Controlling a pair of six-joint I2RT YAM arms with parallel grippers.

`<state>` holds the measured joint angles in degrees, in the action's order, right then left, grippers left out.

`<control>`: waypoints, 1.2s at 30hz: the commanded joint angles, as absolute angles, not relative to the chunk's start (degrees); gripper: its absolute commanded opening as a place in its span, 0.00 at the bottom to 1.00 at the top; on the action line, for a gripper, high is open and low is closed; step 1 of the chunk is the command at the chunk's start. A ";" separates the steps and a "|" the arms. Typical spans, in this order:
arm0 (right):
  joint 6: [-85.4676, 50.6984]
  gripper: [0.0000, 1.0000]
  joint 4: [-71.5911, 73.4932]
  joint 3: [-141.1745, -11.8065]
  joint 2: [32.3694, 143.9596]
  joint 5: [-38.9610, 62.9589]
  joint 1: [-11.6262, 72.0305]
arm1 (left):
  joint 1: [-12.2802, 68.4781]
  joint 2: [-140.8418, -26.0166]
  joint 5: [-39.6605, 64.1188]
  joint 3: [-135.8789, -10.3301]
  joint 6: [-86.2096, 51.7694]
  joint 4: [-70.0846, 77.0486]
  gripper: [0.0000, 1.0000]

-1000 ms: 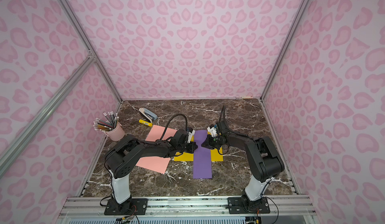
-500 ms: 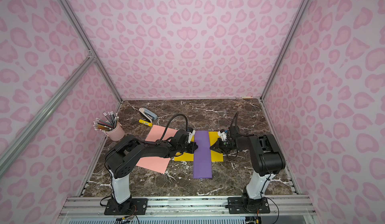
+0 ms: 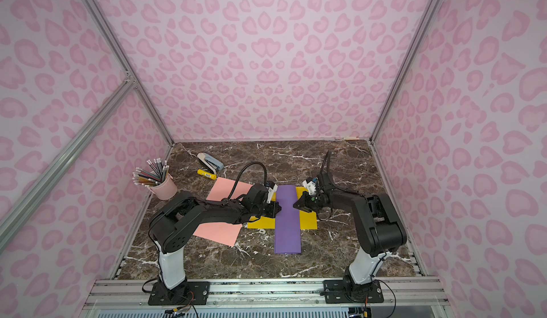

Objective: Fold the rectangular paper in half along the long edge
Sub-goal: Fold the paper.

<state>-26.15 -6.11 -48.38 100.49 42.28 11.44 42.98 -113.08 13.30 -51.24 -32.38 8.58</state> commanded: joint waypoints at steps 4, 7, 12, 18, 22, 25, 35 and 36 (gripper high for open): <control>-27.23 0.00 -2.95 -48.99 106.18 38.94 8.20 | 43.15 -114.17 10.91 -50.47 -31.82 -6.01 0.04; -27.01 0.00 -2.96 -46.39 105.02 35.98 5.47 | 43.15 -113.74 10.81 -50.29 -31.78 -6.29 0.04; -25.99 0.00 -5.05 -46.94 102.49 36.46 4.71 | 43.15 -113.25 10.46 -50.14 -31.55 -6.55 0.04; -28.63 0.00 -4.38 -52.49 100.67 41.56 11.32 | 43.16 -113.54 10.46 -49.92 -31.77 -6.36 0.04; -28.83 0.00 -5.17 -56.34 104.98 39.41 13.55 | 43.20 -113.64 10.64 -49.84 -32.05 -6.06 0.04; -29.14 0.00 -4.10 -56.72 108.00 39.16 12.31 | 43.33 -113.81 10.78 -49.92 -32.04 -6.04 0.04; -27.51 0.00 -2.90 -51.30 108.79 39.04 3.69 | 43.34 -113.96 10.58 -49.93 -31.65 -6.23 0.04; -27.51 0.00 -2.99 -50.97 108.30 39.89 3.32 | 43.36 -113.99 10.63 -49.85 -31.64 -6.29 0.04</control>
<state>-28.99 -0.45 -51.92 108.71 44.97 4.51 43.33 -112.75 13.67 -50.87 -32.38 8.01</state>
